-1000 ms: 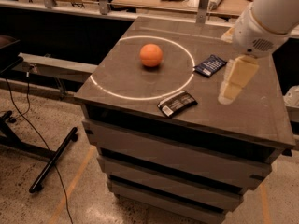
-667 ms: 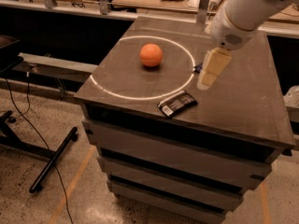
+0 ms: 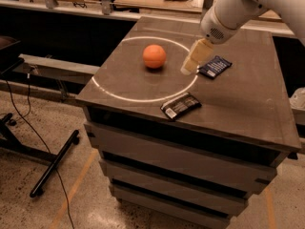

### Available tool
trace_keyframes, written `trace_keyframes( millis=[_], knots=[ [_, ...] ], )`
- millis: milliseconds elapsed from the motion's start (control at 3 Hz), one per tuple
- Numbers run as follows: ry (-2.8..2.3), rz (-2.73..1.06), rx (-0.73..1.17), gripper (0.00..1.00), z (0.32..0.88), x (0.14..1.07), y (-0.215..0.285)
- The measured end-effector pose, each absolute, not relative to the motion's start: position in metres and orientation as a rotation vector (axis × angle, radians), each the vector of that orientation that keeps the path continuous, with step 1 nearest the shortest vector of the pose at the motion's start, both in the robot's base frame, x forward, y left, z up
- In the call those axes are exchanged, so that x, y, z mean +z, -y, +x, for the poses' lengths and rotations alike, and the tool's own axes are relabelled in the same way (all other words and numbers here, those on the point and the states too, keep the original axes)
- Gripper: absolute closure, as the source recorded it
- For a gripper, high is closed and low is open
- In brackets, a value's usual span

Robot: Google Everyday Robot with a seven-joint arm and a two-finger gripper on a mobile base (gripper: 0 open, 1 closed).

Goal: Move orange near rxbar chocolate

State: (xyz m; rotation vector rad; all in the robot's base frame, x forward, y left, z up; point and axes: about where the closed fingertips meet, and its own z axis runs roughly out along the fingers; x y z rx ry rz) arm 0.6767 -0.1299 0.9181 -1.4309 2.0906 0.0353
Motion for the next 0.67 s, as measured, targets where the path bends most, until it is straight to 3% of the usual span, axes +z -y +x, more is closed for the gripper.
trace_keyframes(
  millis=[667],
  knots=[
    [-2.08,-1.188,0.242,0.0,0.697,0.907,0.088]
  ],
)
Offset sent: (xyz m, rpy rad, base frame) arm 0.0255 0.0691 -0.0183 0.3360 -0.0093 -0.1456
